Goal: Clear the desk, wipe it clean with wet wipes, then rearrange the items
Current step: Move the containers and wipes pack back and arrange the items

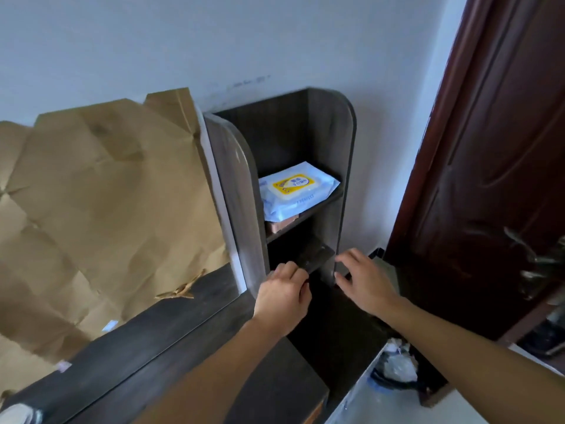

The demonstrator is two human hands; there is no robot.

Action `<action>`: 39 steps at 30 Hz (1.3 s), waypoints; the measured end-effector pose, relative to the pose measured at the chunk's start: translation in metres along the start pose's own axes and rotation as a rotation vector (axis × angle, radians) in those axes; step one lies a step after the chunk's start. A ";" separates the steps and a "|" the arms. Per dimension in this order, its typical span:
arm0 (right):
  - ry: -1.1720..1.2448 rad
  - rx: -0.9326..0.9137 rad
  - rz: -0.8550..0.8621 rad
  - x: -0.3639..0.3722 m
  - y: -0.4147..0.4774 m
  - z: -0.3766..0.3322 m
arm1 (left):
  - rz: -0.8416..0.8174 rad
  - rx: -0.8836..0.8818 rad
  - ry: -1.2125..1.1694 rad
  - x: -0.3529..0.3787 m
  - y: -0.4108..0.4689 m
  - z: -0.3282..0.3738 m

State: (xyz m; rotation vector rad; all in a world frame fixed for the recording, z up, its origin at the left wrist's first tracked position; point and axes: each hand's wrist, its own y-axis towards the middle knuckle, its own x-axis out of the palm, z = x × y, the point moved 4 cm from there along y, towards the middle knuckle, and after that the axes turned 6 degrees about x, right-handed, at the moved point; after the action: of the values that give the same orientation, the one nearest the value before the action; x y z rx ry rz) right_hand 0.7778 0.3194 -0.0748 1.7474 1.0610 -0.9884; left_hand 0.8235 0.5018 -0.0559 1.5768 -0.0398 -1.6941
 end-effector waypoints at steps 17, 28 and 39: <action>-0.006 0.058 0.004 -0.060 0.196 -0.018 | 0.014 -0.634 0.165 -0.019 0.151 -0.029; 0.128 0.067 -0.060 -0.049 0.231 -0.003 | 0.114 -0.944 0.184 -0.002 0.155 -0.033; 0.617 -0.006 0.149 -0.092 0.225 -0.011 | 0.405 -0.838 0.027 -0.018 0.167 0.006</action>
State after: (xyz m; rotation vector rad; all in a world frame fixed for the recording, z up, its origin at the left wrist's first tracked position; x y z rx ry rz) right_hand 0.9579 0.2412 0.0697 2.1525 1.2733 -0.3477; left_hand 0.9033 0.3955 0.0475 0.8785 0.3071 -1.1365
